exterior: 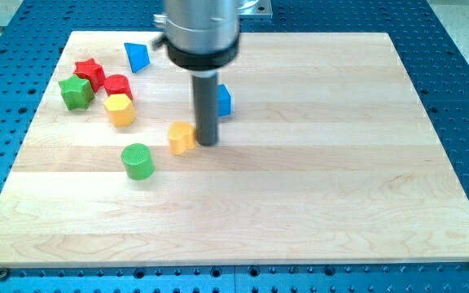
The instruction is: Place the heart between the hexagon and the green circle
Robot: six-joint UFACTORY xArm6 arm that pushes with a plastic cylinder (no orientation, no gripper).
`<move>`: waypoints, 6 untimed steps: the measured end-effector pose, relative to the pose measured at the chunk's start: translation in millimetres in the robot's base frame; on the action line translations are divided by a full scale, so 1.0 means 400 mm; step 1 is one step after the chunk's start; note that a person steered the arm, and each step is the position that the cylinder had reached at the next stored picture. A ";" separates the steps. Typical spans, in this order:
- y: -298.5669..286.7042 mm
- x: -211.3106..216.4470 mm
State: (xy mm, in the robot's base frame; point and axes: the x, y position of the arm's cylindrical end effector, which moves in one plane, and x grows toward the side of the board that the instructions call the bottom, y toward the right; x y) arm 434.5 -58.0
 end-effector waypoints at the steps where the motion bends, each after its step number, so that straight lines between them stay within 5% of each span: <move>1: -0.058 -0.013; 2: 0.029 0.021; 3: -0.120 0.026; 6: -0.187 0.088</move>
